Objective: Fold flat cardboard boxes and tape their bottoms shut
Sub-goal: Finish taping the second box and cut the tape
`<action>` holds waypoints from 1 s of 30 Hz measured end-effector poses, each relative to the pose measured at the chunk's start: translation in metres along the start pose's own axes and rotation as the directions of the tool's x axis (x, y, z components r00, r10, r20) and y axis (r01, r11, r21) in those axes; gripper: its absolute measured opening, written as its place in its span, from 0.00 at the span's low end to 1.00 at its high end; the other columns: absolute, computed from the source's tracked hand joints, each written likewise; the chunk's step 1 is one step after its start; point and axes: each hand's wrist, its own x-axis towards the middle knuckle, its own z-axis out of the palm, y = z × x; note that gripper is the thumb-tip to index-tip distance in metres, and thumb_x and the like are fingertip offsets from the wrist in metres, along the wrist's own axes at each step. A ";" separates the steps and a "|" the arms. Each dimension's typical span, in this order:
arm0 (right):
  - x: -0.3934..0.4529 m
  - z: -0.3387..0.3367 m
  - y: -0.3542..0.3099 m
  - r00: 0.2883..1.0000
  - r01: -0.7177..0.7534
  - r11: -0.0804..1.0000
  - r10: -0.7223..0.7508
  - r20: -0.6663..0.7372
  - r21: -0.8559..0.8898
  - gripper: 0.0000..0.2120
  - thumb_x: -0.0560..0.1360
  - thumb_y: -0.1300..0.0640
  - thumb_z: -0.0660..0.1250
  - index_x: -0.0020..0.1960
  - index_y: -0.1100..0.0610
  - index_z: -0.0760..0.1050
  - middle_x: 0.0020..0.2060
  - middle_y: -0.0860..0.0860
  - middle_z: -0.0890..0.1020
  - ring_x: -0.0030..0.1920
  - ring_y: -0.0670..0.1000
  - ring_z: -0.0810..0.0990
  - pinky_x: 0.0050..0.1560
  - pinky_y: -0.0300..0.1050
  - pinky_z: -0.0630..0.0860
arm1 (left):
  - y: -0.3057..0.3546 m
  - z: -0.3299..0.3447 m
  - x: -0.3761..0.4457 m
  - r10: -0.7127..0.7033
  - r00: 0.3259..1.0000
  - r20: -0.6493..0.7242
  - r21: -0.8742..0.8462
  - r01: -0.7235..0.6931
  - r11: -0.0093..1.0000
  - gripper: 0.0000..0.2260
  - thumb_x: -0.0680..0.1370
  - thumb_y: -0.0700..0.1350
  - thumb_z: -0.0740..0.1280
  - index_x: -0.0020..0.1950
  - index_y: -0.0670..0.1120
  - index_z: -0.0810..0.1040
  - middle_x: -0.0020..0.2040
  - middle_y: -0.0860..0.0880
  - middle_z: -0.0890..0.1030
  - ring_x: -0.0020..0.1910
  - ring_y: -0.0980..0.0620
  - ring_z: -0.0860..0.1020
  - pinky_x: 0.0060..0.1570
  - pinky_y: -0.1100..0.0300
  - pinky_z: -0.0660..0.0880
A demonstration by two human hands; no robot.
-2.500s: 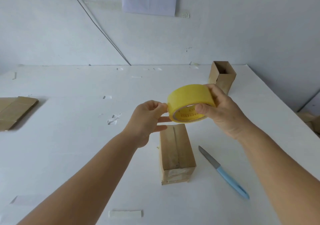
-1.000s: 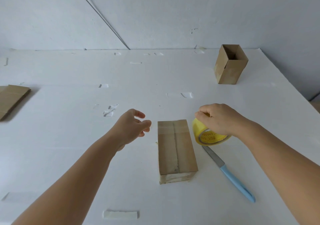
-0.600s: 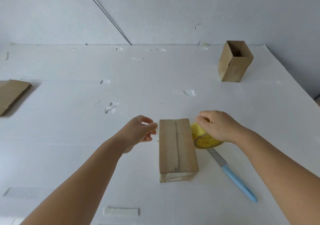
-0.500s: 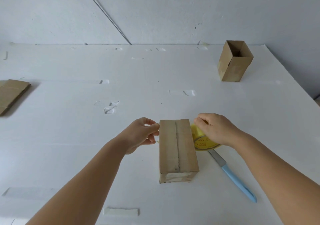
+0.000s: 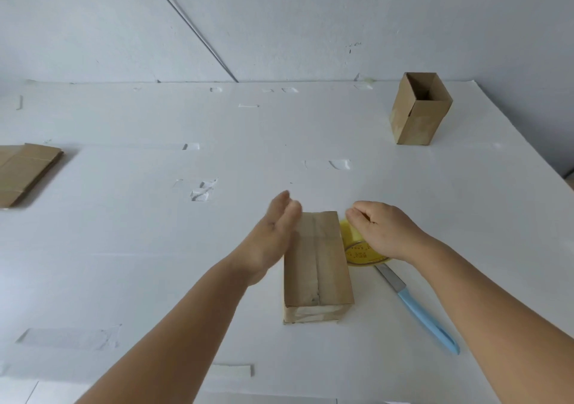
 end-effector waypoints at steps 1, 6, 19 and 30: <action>-0.001 0.001 0.000 1.000 0.003 1.000 -0.003 -0.002 -0.011 0.20 0.80 0.48 0.54 0.32 0.55 0.60 0.28 0.48 0.66 0.30 0.48 0.65 0.32 0.45 0.62 | -0.001 0.008 -0.004 0.000 0.999 0.040 0.017 -0.001 1.000 0.29 0.79 0.61 0.57 0.78 0.57 0.50 0.72 0.60 0.60 0.68 0.60 0.63 0.62 0.66 0.62; -0.003 0.002 0.001 1.000 -0.015 1.000 0.015 -0.012 -0.023 0.20 0.80 0.48 0.53 0.33 0.55 0.61 0.28 0.49 0.67 0.31 0.48 0.65 0.32 0.44 0.62 | 0.014 0.008 -0.004 0.028 1.000 -0.006 0.477 -0.021 0.879 0.36 0.79 0.59 0.59 0.78 0.52 0.42 0.79 0.50 0.52 0.76 0.50 0.55 0.72 0.53 0.58; -0.014 -0.017 0.021 0.987 -0.163 0.968 0.161 0.027 0.191 0.19 0.75 0.41 0.60 0.32 0.52 0.67 0.29 0.46 0.69 0.33 0.47 0.69 0.37 0.43 0.65 | 0.020 0.028 0.005 0.240 0.917 0.318 0.896 -0.374 0.241 0.39 0.72 0.74 0.48 0.77 0.57 0.46 0.69 0.49 0.65 0.68 0.48 0.62 0.66 0.53 0.54; 0.014 -0.034 0.039 0.986 -0.110 0.993 0.103 0.128 0.048 0.22 0.67 0.37 0.68 0.33 0.57 0.73 0.27 0.47 0.71 0.30 0.47 0.71 0.33 0.43 0.66 | 0.020 0.030 0.004 0.199 0.939 0.279 0.915 -0.323 0.241 0.44 0.67 0.76 0.40 0.78 0.55 0.43 0.67 0.53 0.64 0.66 0.52 0.61 0.67 0.58 0.52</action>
